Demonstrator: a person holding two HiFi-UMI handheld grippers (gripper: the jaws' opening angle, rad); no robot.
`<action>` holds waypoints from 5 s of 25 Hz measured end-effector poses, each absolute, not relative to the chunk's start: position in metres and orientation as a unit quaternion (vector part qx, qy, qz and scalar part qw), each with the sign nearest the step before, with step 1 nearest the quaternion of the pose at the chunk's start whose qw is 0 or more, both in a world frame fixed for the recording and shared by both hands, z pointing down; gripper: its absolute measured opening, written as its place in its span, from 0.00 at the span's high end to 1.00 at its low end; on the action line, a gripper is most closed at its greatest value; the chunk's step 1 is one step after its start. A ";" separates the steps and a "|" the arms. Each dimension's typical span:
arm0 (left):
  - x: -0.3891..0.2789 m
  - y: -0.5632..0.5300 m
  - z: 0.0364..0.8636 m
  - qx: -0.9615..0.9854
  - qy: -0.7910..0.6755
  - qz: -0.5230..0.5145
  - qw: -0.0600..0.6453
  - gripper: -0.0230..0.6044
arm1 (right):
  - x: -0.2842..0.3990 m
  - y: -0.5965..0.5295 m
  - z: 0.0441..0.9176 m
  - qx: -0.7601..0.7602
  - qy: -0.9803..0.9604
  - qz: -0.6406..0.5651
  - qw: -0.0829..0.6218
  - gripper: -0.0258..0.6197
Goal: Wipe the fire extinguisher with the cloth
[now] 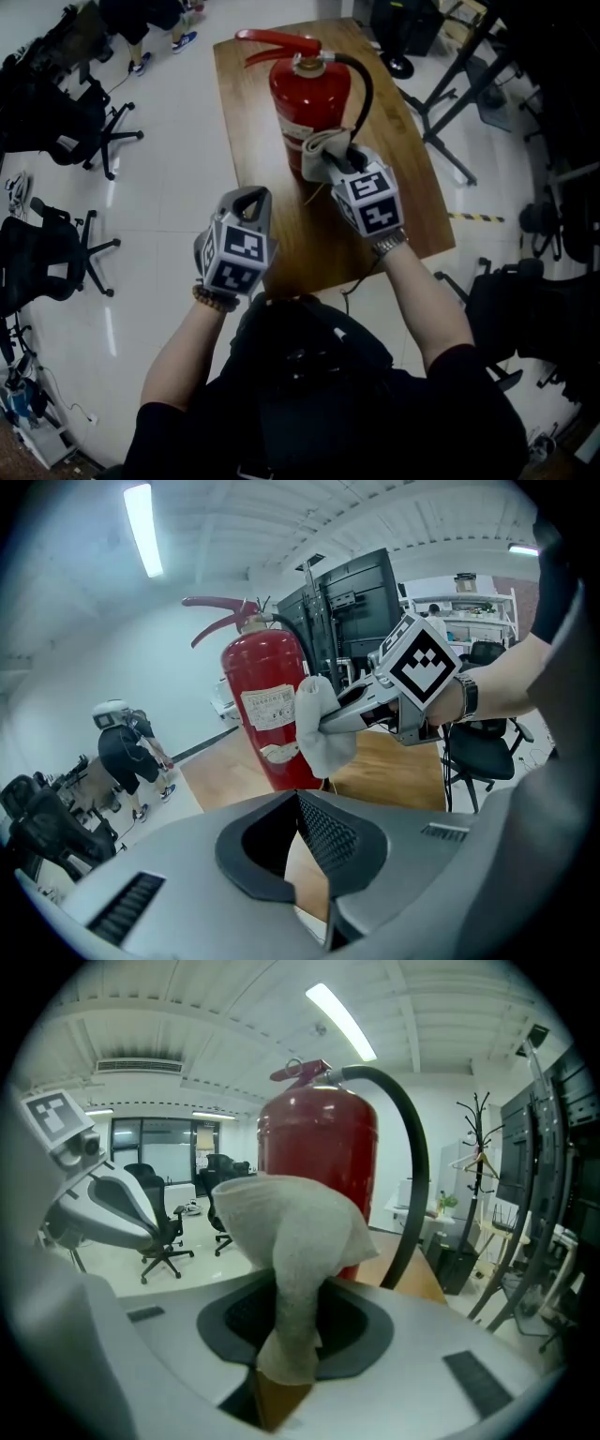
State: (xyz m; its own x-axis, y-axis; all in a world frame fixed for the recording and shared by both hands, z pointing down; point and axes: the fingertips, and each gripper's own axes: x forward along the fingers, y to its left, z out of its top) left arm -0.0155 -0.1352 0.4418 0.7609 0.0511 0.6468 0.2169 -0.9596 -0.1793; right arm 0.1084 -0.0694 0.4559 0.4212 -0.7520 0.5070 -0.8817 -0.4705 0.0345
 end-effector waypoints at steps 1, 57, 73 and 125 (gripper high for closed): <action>-0.016 -0.136 0.443 -0.930 -0.073 -0.339 0.123 0.96 | 0.109 -0.069 0.460 0.830 -0.490 0.219 0.151 0.78; 0.015 -0.121 0.454 -0.930 -0.023 -0.356 0.090 0.96 | 0.105 -0.050 0.585 0.753 -0.536 0.314 0.217 0.78; 0.024 -0.097 0.436 -0.940 0.006 -0.332 0.081 0.96 | 0.114 -0.030 0.476 0.763 -0.580 0.229 0.171 0.78; 0.039 -0.058 0.403 -0.945 0.074 -0.310 0.068 0.96 | 0.185 -0.038 0.324 0.732 -0.645 0.114 0.188 0.78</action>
State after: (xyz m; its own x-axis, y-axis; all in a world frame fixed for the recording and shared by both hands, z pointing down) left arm 0.0392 -0.0583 0.4035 0.7973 -0.1828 0.5753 -0.0981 -0.9796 -0.1754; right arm 0.1847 -0.0376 0.3241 0.1427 -0.9008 0.4102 -0.9869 -0.0981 0.1279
